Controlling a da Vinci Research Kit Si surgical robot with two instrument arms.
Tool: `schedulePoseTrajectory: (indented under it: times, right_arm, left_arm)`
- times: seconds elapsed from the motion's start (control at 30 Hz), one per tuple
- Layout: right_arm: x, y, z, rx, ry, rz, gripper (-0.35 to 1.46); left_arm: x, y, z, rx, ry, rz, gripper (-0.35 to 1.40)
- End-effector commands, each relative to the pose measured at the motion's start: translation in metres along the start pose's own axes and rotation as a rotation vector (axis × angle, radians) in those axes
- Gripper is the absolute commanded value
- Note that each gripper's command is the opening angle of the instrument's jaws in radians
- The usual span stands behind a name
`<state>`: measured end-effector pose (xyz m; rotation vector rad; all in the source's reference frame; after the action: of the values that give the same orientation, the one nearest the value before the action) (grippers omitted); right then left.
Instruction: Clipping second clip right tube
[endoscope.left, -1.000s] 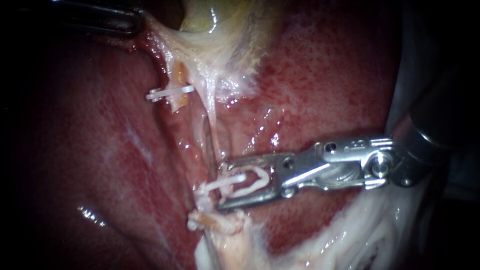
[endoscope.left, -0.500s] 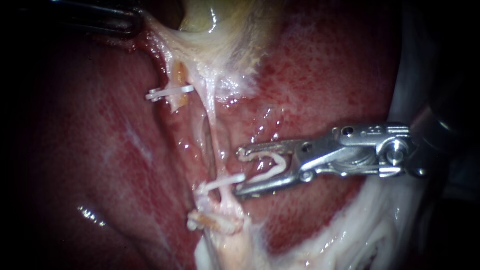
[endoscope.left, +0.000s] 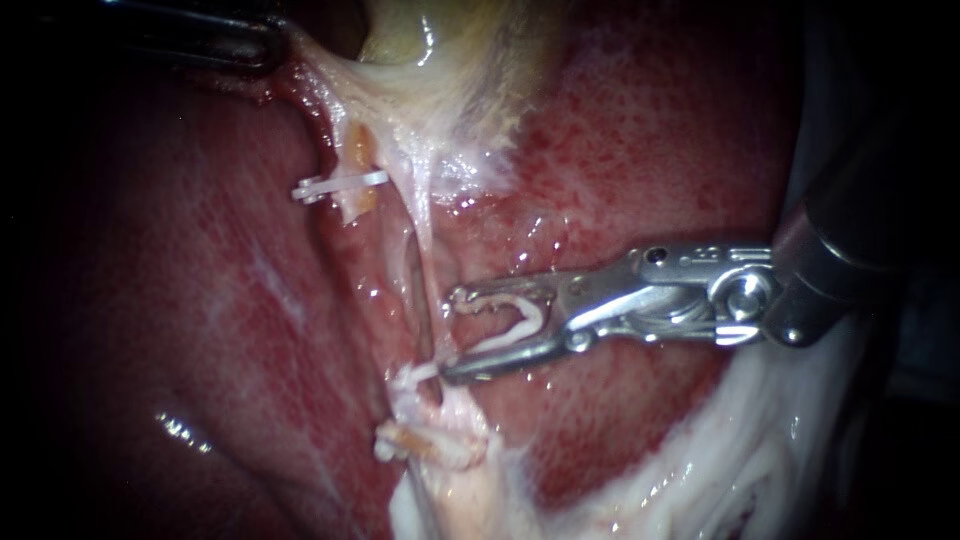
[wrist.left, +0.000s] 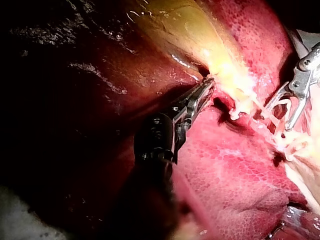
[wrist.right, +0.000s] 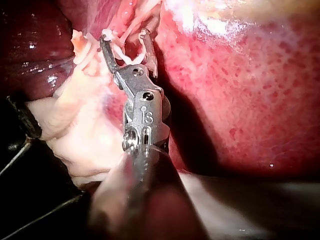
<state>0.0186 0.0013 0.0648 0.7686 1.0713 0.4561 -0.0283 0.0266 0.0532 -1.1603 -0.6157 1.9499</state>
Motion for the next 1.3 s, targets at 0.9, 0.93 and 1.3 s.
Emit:
schedulePoseTrajectory:
  times: [0.9,0.93,1.3]
  right_arm:
    - [0.0021,-0.0035,0.0022,0.266,0.163,0.114,0.47]
    - [0.0022,-0.0038,0.0022,0.275,0.165,0.118,0.47]
    - [0.0023,-0.0041,0.0022,0.281,0.175,0.132,0.25]
  left_arm:
    - [0.0000,0.0000,0.0000,0.001,0.000,0.000,-0.35]
    - [0.0000,0.0000,0.0000,0.001,0.000,0.000,-0.35]
    - [0.0000,0.0001,0.0001,0.002,0.000,-0.001,-0.35]
